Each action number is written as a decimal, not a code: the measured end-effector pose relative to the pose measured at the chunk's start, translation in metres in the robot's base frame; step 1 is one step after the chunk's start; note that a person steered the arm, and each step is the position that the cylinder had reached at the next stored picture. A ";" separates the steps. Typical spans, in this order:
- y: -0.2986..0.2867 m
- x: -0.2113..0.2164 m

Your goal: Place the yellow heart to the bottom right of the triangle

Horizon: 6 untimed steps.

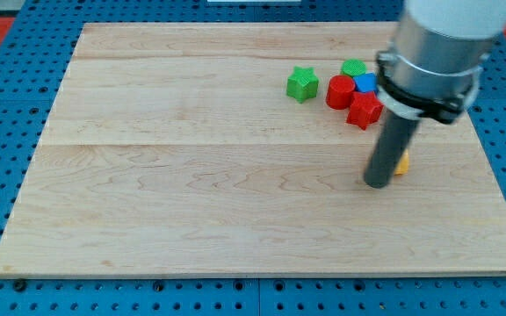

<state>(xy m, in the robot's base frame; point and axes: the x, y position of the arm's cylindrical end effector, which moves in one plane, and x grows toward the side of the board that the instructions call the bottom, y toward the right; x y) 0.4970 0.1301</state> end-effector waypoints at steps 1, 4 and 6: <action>-0.064 -0.033; 0.100 -0.033; 0.110 -0.066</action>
